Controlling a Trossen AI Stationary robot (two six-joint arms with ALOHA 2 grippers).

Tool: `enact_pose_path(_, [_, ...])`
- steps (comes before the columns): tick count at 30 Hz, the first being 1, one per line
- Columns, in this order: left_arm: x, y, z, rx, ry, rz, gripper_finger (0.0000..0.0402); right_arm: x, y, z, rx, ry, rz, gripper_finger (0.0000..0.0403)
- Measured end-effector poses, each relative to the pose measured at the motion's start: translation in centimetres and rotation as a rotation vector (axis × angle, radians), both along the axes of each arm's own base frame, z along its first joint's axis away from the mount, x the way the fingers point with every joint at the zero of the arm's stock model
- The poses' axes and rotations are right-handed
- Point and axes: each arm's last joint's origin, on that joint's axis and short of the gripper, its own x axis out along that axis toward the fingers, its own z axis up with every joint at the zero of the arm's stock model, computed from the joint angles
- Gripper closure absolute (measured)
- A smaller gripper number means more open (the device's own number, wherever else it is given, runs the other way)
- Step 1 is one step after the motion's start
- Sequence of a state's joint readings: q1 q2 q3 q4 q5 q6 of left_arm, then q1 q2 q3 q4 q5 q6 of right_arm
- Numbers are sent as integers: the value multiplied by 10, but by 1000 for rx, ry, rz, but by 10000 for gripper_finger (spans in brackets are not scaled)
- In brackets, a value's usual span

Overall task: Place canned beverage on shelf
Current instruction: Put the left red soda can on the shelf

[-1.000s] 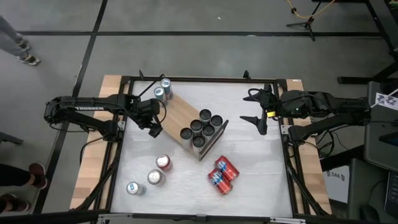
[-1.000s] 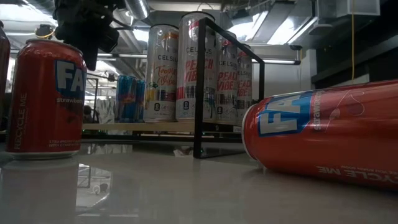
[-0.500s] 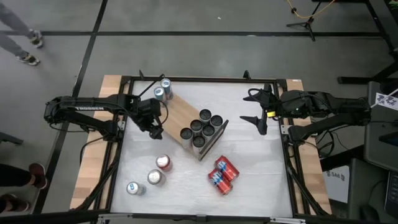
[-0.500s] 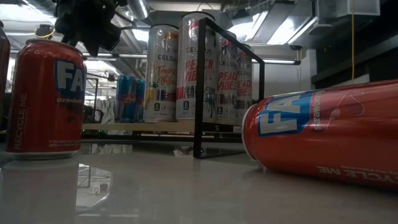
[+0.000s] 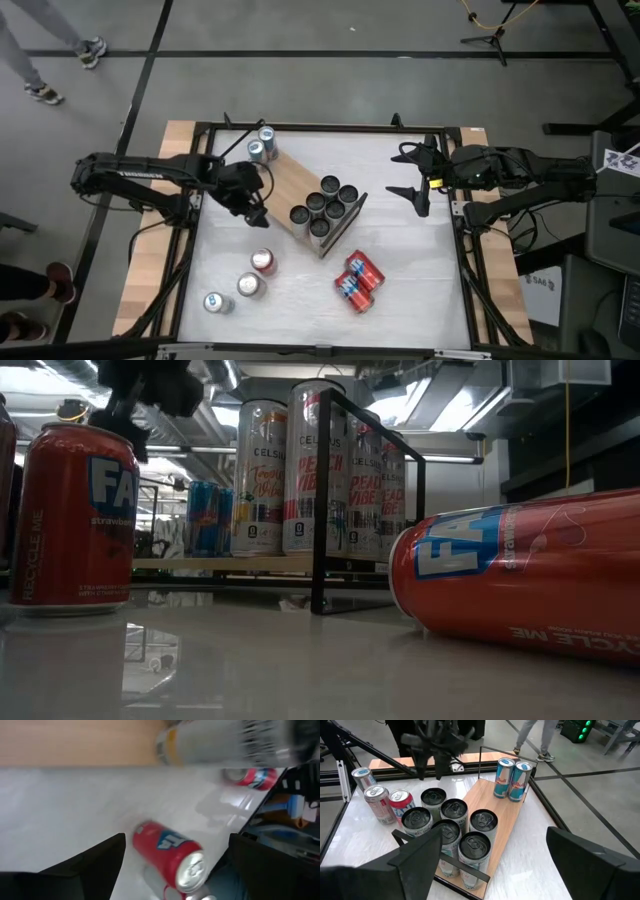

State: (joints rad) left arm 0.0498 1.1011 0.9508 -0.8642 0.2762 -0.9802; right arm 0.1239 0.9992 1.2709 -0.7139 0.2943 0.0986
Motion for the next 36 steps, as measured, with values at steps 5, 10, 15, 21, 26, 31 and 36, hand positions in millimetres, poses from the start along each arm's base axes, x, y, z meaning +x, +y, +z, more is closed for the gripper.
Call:
enact_pose_path(5, [1,-14,29,110,-54,50,52,0,0,0,0,0,0,49])
enact_pose_path(10, [2,-32,45,217,-112,77,52,0,0,0,0,0,0,49])
enact_pose_path(15, [10,-55,35,270,-79,45,52,0,0,0,0,-1,0,49])
enact_pose_path(21, [23,-79,14,285,10,-29,52,0,0,0,0,0,0,49])
enact_pose_path(26, [26,-92,-1,284,109,-52,52,0,0,0,0,0,0,49])
enact_pose_path(31, [26,-100,-6,281,138,-56,52,0,0,0,0,-1,0,49])
enact_pose_path(36, [23,-106,-6,273,136,-38,52,0,0,0,0,-1,0,49])
